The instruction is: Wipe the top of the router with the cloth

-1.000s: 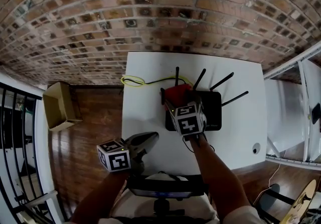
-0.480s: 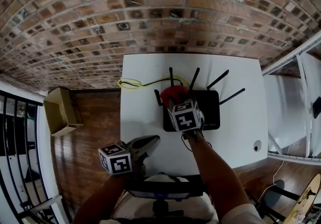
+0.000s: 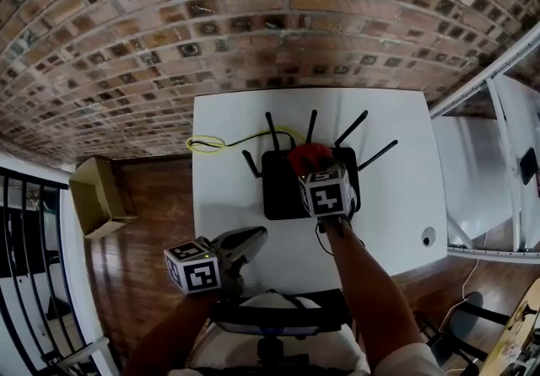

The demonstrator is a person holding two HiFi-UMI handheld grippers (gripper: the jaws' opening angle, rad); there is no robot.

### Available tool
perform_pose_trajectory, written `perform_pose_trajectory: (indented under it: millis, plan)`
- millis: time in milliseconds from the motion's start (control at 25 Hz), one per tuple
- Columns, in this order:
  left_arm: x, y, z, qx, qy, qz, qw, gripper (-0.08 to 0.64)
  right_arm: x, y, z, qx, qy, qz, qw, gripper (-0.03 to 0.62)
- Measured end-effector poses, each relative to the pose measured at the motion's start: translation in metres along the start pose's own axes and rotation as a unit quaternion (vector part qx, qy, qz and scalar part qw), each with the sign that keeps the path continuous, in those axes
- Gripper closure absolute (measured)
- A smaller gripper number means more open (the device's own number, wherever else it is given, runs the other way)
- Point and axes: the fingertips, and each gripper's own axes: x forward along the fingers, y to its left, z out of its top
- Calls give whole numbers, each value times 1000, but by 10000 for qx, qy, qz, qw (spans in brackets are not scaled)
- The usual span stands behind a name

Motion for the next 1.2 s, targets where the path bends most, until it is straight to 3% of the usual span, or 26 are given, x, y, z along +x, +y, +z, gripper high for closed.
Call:
perform_pose_trajectory:
  millis: [520, 800, 960, 1200]
  plan:
    - [15, -12, -7, 75, 174, -82, 9998, 551, -12, -83, -26, 628, 119, -717, 9954, 468]
    - [13, -10, -13, 58, 252, 30, 9997, 551, -31, -93, -14, 518, -78, -1259, 9907, 482]
    - [10, -10, -13, 63, 228, 17, 9997, 551, -40, -89, -14, 569, -177, -1263, 9902, 485]
    - [3, -8, -12, 58, 144, 31, 9999, 551, -48, -53, 8, 347, -532, -819, 9946, 485]
